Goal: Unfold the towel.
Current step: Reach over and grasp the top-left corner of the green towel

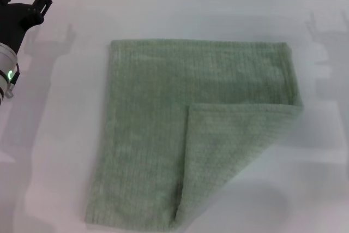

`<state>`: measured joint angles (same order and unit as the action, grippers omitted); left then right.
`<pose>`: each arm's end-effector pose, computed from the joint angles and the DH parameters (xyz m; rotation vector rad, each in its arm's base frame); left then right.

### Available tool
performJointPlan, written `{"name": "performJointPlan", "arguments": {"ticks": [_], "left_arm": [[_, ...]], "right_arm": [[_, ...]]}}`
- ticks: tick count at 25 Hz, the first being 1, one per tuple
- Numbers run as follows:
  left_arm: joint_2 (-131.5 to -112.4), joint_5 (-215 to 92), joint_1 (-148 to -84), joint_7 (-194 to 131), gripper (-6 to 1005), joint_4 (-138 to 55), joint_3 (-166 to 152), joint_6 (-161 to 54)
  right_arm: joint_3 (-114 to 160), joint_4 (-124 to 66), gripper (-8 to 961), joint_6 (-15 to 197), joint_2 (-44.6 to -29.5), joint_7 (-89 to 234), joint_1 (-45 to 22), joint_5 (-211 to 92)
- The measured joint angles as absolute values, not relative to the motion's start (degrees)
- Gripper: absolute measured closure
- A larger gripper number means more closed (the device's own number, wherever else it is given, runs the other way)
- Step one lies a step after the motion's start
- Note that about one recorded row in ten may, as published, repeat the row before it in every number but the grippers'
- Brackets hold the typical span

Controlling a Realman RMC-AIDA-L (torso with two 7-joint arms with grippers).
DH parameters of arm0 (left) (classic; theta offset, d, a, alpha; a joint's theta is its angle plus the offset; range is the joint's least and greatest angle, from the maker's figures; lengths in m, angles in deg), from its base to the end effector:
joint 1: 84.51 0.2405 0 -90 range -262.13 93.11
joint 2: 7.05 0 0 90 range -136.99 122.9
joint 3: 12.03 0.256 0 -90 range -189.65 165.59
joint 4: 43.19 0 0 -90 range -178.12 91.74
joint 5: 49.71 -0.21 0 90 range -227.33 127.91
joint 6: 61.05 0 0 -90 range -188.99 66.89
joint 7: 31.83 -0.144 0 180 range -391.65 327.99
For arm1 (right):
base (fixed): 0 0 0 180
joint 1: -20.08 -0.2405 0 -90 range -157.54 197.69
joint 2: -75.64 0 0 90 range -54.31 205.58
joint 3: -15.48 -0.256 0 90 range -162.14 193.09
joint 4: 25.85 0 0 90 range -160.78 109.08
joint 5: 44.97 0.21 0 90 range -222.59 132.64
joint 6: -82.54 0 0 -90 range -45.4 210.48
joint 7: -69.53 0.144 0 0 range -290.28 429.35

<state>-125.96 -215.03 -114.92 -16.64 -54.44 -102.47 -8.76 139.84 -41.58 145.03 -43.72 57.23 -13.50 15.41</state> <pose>-0.3263 0.3840 0.0122 -1.5007 -0.6868 -0.6810 0.2762 0.3931 0.0060 -1.4254 0.3777 0.6214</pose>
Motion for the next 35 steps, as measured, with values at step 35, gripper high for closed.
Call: {"name": "performJointPlan", "arguments": {"ticks": [35], "left_arm": [[-125.96,-215.04,-114.75,-16.72,271,-54.76,-102.37,-8.75]], "right_arm": [[139.84,-41.41,158,145.03,-43.72,57.23,-13.76,15.41]]}}
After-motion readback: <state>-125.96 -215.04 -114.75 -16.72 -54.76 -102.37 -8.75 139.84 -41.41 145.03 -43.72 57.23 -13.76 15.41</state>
